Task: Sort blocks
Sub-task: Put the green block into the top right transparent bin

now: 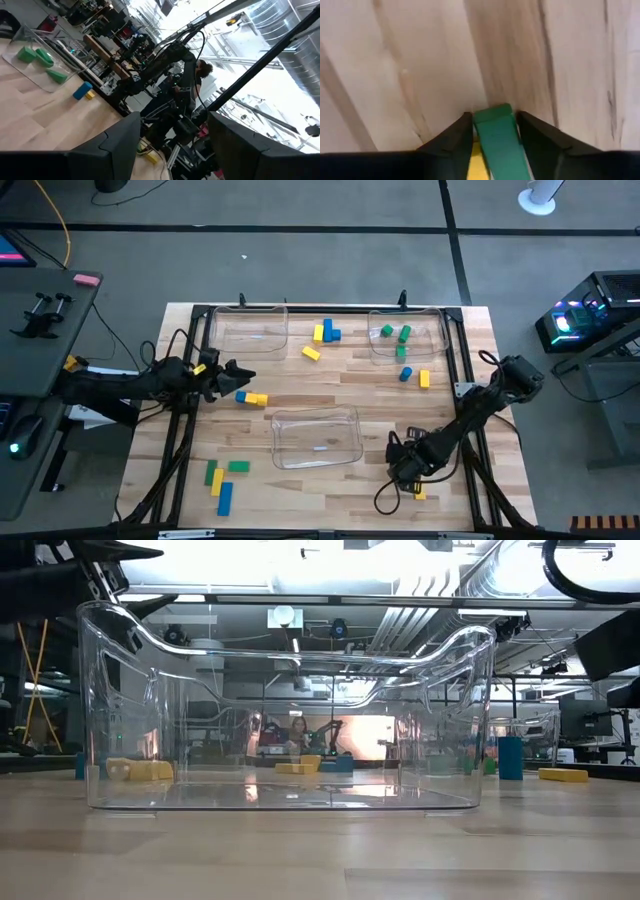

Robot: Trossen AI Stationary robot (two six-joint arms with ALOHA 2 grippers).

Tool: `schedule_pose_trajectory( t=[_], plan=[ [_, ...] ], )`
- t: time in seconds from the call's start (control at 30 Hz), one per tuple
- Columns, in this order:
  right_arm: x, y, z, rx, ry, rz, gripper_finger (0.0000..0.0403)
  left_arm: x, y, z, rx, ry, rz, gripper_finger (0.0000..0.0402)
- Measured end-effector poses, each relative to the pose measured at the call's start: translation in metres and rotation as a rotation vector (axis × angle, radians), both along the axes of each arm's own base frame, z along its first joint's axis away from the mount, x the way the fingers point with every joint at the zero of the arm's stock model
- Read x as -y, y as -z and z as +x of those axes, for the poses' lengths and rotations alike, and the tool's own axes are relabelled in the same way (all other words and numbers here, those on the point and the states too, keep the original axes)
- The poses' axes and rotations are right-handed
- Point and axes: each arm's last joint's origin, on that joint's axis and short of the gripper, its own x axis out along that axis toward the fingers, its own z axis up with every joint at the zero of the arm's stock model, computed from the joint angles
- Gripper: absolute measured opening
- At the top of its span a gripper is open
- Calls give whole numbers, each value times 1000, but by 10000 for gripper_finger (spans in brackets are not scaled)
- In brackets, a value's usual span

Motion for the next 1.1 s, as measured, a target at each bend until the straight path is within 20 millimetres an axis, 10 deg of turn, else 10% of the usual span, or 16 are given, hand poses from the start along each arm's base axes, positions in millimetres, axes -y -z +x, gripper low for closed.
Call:
schedule_pose_trajectory(
  t=[0.3, 0.7, 1.1],
  plan=[
    [33, -59, 23, 70, -39, -181, 97, -1, 1, 0, -8, -17, -3, 220],
    [209, -151, 10, 347, 575, -712, 97, -8, -10, -3, 101, -261, -26, 220],
    [315, -169, -9, 540, 855, -551, 194, -5, -64, 10, -24, -206, 267, 220]
  ],
)
